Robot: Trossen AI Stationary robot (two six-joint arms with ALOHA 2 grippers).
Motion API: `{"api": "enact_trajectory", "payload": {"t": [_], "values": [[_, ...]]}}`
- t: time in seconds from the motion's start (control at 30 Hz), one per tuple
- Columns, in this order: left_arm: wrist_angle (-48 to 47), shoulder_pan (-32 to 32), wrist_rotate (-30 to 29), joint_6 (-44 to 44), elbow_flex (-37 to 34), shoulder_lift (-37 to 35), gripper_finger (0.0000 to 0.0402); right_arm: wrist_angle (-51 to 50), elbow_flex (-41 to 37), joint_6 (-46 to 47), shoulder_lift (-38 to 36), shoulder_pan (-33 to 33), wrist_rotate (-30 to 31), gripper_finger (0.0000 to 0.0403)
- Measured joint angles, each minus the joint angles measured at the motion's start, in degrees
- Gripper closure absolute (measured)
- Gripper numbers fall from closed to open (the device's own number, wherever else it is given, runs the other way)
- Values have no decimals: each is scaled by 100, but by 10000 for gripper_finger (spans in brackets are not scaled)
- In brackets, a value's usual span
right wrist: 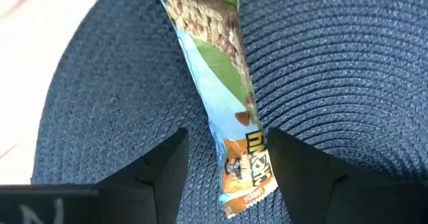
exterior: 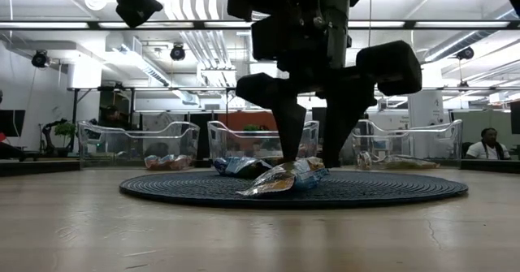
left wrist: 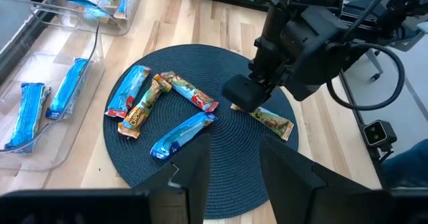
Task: Pick and place Granola Bars by type
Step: Put the yellow granola bar into the right transparent bin
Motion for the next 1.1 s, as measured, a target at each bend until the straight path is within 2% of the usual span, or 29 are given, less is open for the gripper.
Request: {"api": "enact_trajectory", "payload": {"t": [0.47,1.1], "values": [[2,2,-4,-9,0,0,289,378,-203,-6,4,-167,-13,209],[2,0,-150,-17,0,0,289,401,-416,-21,4,-183,-39,209]]}}
